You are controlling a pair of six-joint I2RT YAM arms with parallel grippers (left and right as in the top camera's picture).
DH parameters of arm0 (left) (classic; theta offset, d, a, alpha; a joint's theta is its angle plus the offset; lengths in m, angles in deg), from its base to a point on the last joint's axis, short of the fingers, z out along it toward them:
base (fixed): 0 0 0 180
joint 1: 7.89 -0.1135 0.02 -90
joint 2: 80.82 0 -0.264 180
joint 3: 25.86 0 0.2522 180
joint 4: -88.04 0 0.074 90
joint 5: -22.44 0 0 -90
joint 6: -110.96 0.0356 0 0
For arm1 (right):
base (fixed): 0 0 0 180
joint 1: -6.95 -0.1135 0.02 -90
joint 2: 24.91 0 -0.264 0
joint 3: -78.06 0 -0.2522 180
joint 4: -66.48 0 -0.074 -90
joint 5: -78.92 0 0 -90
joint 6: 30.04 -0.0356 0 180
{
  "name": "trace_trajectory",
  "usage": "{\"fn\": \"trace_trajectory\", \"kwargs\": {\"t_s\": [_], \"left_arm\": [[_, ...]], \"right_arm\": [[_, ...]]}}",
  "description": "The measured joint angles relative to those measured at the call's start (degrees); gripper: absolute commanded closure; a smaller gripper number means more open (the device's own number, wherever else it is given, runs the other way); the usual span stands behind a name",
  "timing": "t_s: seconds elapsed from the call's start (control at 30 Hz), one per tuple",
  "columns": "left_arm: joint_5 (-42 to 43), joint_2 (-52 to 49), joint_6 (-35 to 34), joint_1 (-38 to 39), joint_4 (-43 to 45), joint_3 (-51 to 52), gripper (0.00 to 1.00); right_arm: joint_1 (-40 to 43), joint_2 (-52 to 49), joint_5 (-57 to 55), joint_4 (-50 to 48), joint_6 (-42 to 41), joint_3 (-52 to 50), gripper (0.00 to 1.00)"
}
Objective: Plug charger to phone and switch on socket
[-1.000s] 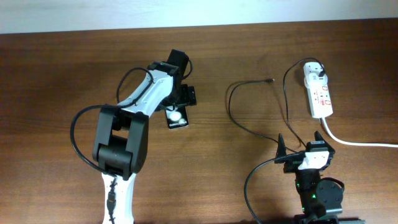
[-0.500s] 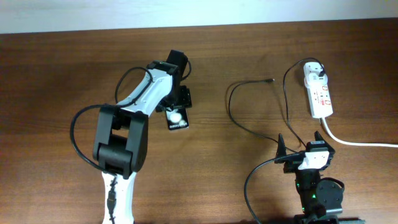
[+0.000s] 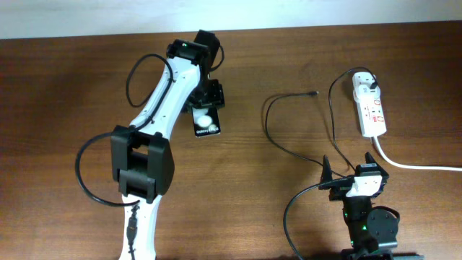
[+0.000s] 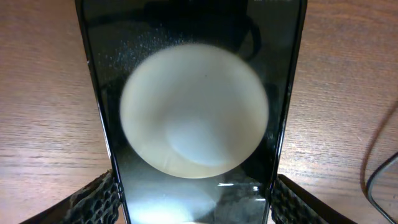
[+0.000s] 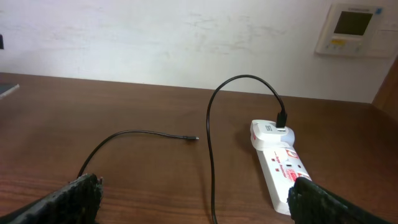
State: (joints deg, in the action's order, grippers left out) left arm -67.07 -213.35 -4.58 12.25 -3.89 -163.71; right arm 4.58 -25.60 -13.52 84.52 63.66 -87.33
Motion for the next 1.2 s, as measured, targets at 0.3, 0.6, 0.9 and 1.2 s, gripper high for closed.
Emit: {"fn": "trace_trajectory", "kwargs": {"t_s": [0.3, 0.6, 0.9, 1.2], "left_arm": [[-0.94, 6.19, 0.26, 0.0, -5.44, -9.81, 0.36], [0.66, 13.2, 0.26, 0.0, -9.51, -10.05, 0.38], [7.8, 13.49, 0.26, 0.0, -10.47, -10.05, 0.4], [11.61, 7.45, 0.52, 0.0, -12.92, -10.08, 0.44]], "right_arm": [[0.0, 0.0, 0.0, 0.02, 0.02, 0.0, 0.01], [0.0, 0.0, 0.0, 0.0, -0.04, 0.0, 0.01], [0.0, 0.0, 0.0, 0.0, 0.0, 0.0, 0.01], [0.0, 0.0, 0.0, 0.0, 0.0, 0.0, 0.01]]}}
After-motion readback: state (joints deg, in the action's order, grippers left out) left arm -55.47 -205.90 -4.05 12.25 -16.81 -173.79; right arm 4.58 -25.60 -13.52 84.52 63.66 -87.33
